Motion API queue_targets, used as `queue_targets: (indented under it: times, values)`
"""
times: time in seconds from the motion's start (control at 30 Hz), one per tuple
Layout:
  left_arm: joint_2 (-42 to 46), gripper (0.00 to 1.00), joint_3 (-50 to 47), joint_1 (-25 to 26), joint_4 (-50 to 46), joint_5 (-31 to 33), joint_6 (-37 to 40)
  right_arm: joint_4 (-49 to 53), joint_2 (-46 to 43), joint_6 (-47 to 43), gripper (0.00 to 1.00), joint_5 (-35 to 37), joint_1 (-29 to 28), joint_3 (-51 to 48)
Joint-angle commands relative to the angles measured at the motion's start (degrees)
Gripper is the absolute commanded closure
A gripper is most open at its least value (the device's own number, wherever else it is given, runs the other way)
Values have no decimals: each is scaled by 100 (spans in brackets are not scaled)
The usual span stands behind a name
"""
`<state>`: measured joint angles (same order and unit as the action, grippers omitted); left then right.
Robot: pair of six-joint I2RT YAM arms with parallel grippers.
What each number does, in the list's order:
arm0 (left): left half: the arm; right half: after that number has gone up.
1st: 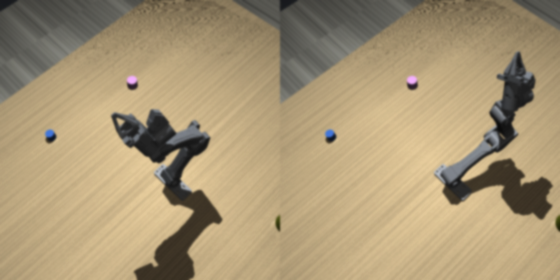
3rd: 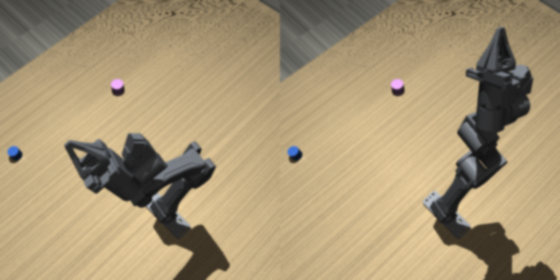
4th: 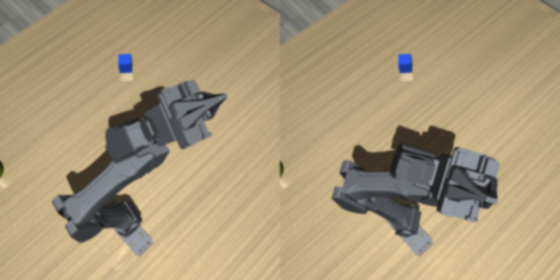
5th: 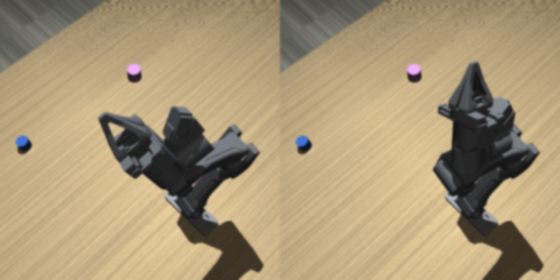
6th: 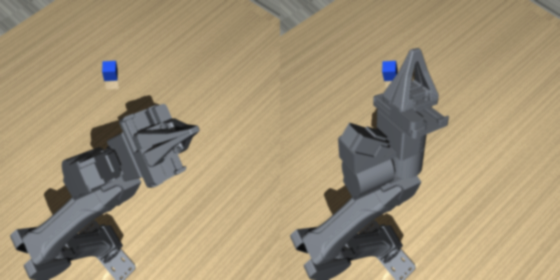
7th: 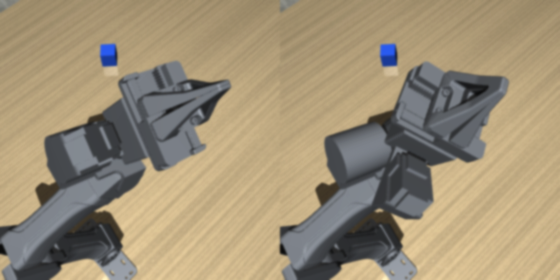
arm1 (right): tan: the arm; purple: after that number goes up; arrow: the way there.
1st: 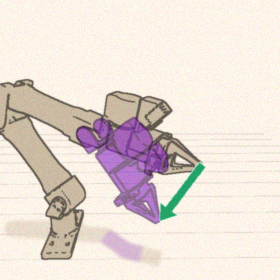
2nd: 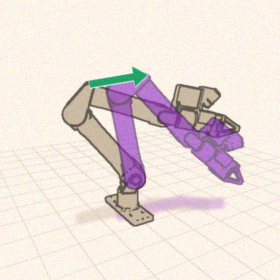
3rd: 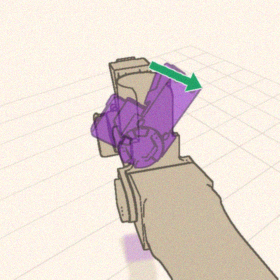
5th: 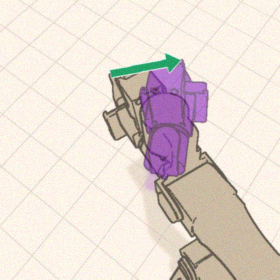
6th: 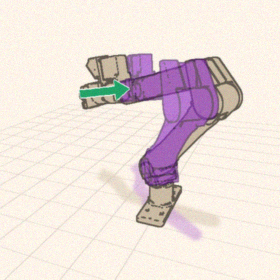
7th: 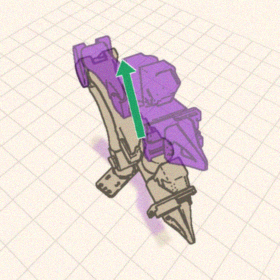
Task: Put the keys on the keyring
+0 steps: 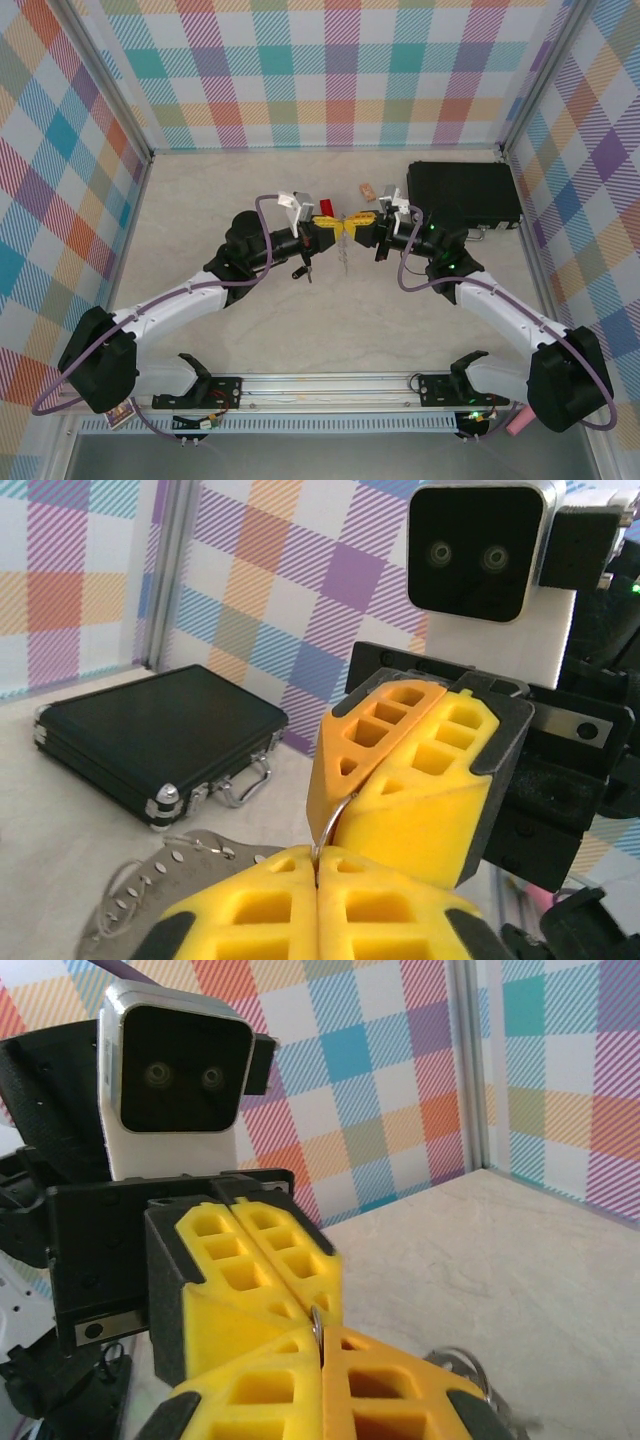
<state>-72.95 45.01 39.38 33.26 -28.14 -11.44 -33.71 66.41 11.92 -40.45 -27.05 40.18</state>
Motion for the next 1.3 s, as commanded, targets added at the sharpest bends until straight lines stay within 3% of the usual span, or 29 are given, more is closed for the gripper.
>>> queue_targets:
  times: [0.0,0.27,0.33,0.43,0.63,0.67,0.73,0.9,1.03,1.27]
  values:
    - [59,100,226,131,-42,140,152,44,-120,-164,93,-75,-160,15]
    - [77,100,218,151,-34,109,173,206,-172,-260,82,-42,-178,19]
    - [73,100,226,153,-32,94,164,234,-181,-269,84,-40,-178,30]
    - [75,100,217,158,-12,99,160,275,-182,-272,97,-18,-178,30]
    - [124,100,194,158,-23,133,197,332,-242,-342,100,85,-177,-27]
    - [141,99,179,158,7,134,187,280,-259,-333,100,118,-179,-58]
    - [212,85,147,158,-2,178,192,182,-286,-310,100,210,-178,-115]
    - [716,74,-86,41,-130,651,231,15,-356,-397,100,289,-180,-190]
    - [1216,73,-345,-147,-141,1016,200,-15,-375,-394,100,327,-178,-186]
    - [1403,72,-481,-316,-264,847,112,-82,-280,-340,100,275,-178,-132]
